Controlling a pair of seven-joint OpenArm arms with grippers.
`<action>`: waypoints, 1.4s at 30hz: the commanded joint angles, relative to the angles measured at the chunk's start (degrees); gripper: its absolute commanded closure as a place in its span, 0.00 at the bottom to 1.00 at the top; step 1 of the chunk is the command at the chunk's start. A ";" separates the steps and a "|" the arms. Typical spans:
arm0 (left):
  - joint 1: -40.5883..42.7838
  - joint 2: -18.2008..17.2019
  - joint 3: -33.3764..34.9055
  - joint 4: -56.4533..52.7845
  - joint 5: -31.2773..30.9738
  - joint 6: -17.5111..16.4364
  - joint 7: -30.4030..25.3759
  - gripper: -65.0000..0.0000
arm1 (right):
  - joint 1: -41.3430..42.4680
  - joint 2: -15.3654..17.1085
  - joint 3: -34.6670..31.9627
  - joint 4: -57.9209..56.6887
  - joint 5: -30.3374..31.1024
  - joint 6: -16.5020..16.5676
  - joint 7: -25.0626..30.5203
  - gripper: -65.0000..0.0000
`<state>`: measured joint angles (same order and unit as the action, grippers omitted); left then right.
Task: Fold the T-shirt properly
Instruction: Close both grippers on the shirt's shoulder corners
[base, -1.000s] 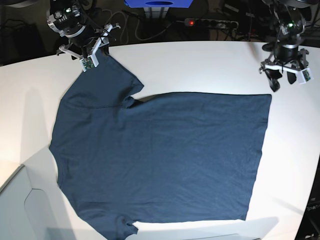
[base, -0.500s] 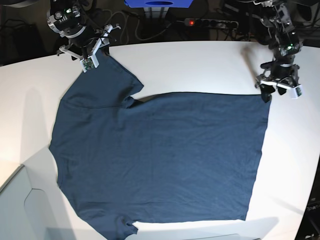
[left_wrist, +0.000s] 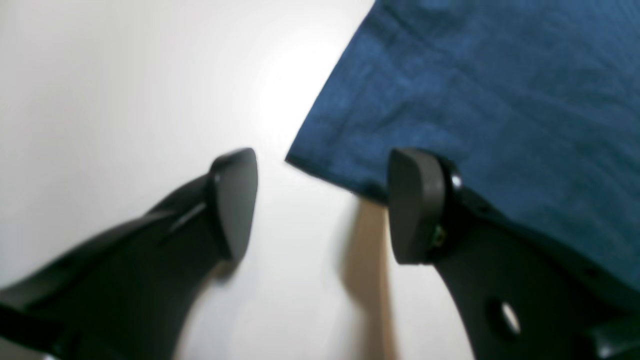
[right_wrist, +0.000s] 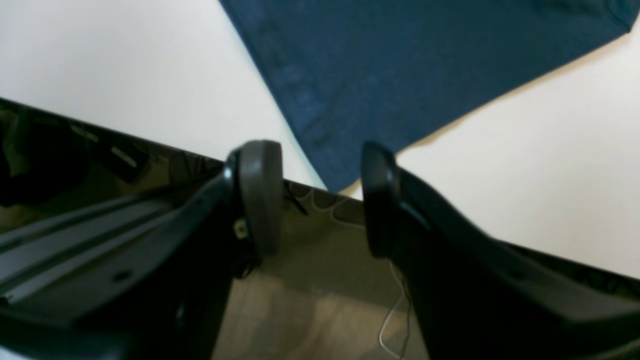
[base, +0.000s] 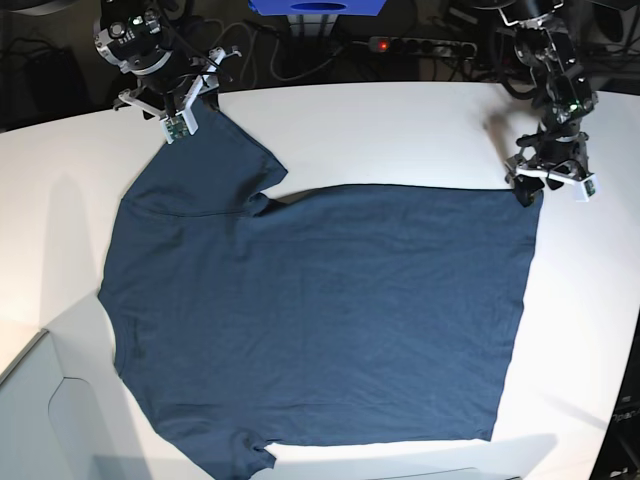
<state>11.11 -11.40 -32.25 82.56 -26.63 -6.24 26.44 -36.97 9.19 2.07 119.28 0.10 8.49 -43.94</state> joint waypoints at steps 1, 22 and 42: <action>-0.78 -0.78 -0.15 0.20 -0.40 -0.22 -0.99 0.40 | 0.00 0.17 0.09 0.76 0.21 0.61 0.82 0.62; -3.07 -0.34 2.67 -4.63 4.35 -3.21 -0.55 1.00 | 0.27 0.17 0.09 0.76 0.21 0.52 0.91 0.62; -2.10 -0.78 2.67 -3.84 4.35 -2.77 -0.63 1.00 | 5.54 0.17 0.26 -5.13 0.12 0.43 0.82 0.60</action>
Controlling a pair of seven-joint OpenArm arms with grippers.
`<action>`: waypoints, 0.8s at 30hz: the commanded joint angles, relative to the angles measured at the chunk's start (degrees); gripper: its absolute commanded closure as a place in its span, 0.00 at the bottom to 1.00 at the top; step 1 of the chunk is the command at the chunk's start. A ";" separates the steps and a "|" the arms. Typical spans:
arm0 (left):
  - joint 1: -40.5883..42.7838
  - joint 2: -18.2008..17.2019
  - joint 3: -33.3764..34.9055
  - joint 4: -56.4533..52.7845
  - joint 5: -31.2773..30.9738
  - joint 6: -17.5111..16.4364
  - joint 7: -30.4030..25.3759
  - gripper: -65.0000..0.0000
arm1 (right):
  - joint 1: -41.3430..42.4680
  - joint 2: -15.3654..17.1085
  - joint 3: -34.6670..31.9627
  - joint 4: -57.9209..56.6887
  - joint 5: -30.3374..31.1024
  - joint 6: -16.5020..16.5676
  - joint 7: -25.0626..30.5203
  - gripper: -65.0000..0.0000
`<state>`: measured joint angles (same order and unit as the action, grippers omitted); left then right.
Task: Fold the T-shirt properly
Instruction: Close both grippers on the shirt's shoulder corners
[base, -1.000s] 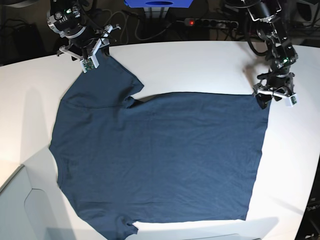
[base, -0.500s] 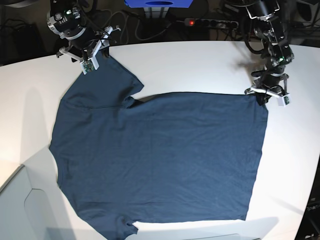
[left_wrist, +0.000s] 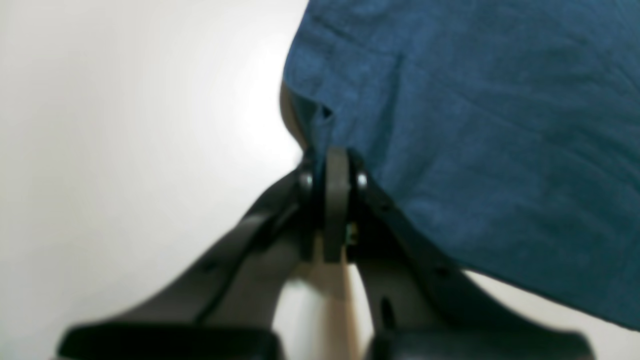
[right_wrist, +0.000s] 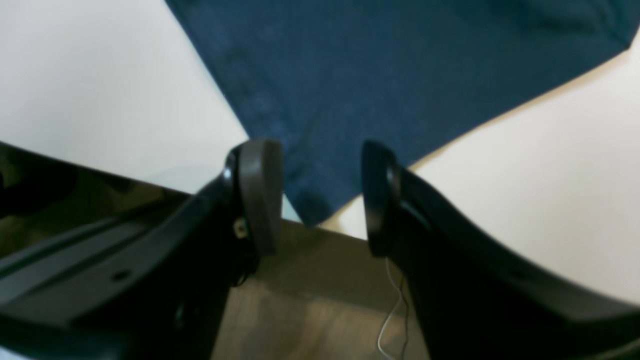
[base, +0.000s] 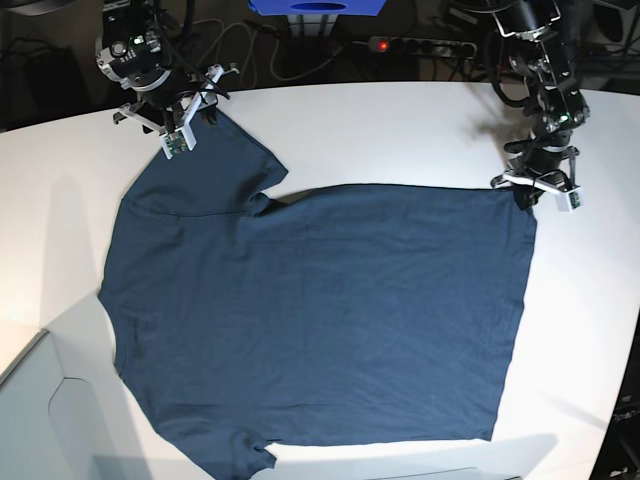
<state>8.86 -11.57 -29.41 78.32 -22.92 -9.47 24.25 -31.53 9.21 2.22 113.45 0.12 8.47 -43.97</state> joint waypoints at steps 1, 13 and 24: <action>0.15 -0.60 -0.17 0.31 0.63 0.55 1.55 1.00 | 0.36 0.15 0.11 -0.26 0.10 0.45 0.84 0.58; 0.15 -0.60 -0.17 -0.04 0.63 0.55 1.29 1.00 | 4.50 0.15 0.02 -12.48 0.28 0.72 1.46 0.55; 0.94 -0.60 -0.17 0.58 0.63 0.55 1.29 1.00 | 3.97 0.41 0.37 -11.34 0.28 0.81 1.37 1.00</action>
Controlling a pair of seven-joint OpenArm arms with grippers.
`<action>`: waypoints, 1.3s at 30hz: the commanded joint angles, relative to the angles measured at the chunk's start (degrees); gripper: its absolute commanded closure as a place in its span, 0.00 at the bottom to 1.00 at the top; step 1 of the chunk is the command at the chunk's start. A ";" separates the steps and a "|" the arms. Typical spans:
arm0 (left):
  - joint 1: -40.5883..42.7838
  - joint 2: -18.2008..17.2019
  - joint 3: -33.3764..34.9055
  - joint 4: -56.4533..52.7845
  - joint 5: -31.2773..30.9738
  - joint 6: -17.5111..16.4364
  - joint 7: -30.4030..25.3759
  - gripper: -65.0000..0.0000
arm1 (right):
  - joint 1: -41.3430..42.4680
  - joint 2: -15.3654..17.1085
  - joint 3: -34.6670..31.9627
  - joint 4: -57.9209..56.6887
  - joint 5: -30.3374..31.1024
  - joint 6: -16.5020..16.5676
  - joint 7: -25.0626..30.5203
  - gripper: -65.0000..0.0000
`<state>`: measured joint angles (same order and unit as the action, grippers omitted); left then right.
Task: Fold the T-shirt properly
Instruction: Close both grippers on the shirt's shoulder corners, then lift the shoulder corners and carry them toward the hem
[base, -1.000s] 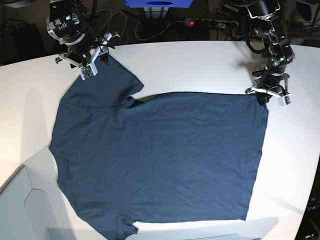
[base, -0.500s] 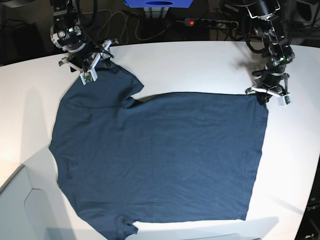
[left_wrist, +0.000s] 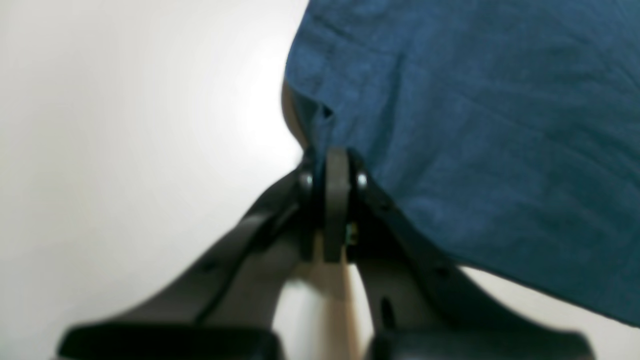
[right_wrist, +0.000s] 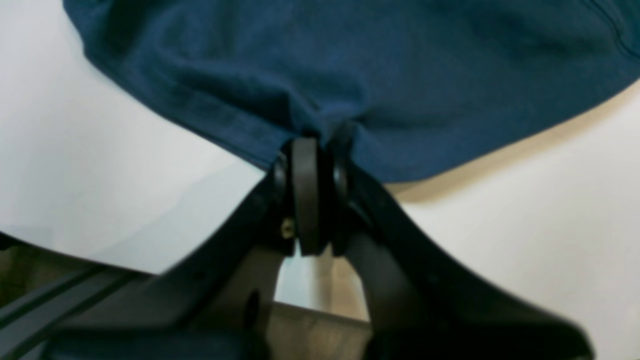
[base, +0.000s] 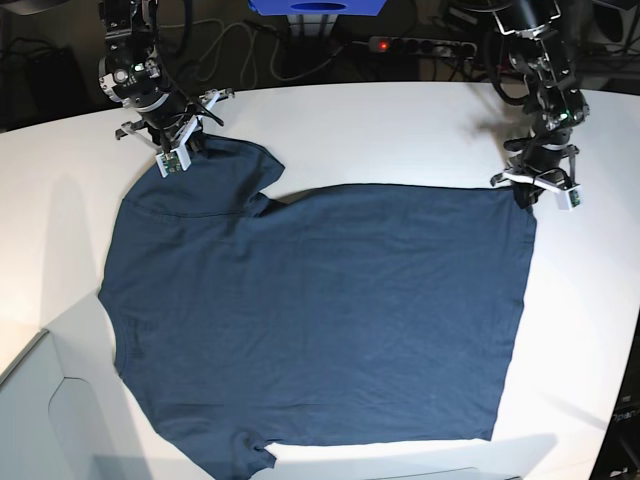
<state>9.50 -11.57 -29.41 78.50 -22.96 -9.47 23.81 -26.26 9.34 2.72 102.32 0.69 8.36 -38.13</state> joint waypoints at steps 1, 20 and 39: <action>0.31 -0.60 -0.17 0.67 0.68 0.55 1.73 1.00 | -1.30 0.37 -0.22 0.67 -0.29 0.91 -4.55 1.00; 8.57 -0.60 -0.26 15.00 0.68 0.55 1.81 1.00 | -4.11 0.37 4.71 18.34 -0.29 1.18 -4.38 1.00; 9.45 -0.16 -2.99 19.92 0.68 0.55 2.16 1.00 | -1.12 -0.07 9.10 18.60 -0.12 9.62 -4.90 1.00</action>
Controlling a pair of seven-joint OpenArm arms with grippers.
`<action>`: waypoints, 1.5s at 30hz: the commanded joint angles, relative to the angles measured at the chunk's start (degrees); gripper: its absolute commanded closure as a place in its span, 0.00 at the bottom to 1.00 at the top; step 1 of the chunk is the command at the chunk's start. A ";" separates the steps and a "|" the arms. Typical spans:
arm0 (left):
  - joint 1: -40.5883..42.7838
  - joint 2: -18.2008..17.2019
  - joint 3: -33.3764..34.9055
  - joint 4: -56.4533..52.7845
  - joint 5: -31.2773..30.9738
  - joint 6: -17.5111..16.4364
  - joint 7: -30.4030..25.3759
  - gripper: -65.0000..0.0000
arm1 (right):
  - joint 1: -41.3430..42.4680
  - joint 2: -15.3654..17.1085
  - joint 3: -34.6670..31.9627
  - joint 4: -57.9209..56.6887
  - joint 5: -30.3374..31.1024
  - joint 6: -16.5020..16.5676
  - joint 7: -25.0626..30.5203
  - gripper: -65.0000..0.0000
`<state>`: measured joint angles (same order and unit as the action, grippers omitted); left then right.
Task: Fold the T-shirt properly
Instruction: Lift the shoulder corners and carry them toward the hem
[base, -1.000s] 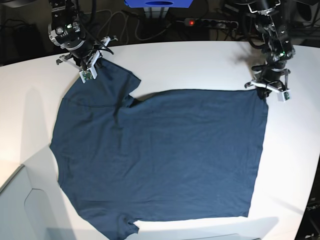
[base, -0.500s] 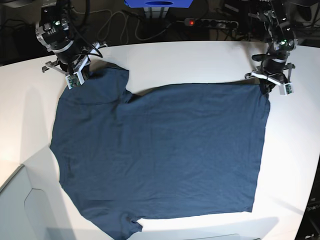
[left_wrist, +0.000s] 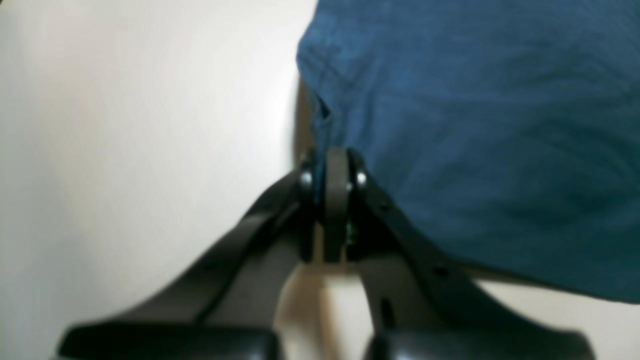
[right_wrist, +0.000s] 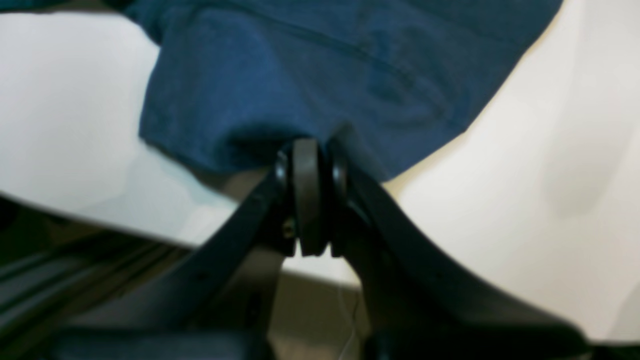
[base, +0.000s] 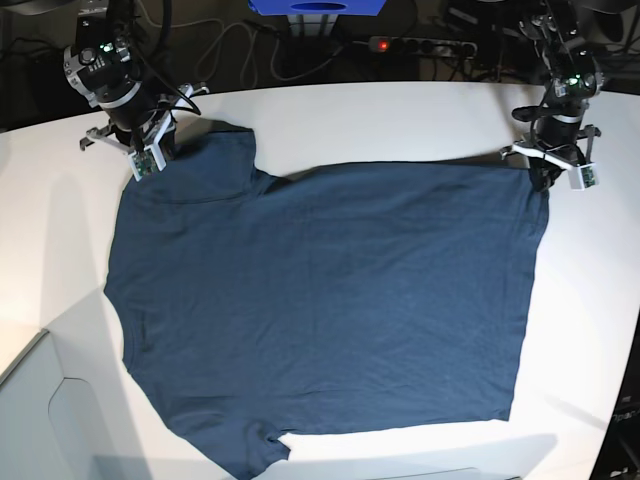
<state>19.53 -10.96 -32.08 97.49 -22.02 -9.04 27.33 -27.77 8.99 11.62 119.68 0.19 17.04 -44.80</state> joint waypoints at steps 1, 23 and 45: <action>-1.02 -0.78 -0.32 0.66 -0.26 0.11 -1.35 1.00 | 1.00 0.28 0.12 1.25 0.39 0.94 1.67 1.00; -11.92 0.81 -0.32 -0.75 7.12 0.11 -1.35 1.00 | 24.91 0.37 0.03 -3.77 0.39 1.12 -2.28 1.00; -27.13 0.37 -0.23 -12.35 7.91 0.11 -1.27 1.00 | 45.04 0.37 0.03 -26.10 0.21 3.31 -1.75 1.00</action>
<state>-6.35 -9.69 -32.12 84.25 -13.63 -8.91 27.70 15.62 8.99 11.46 92.68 0.14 19.44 -48.07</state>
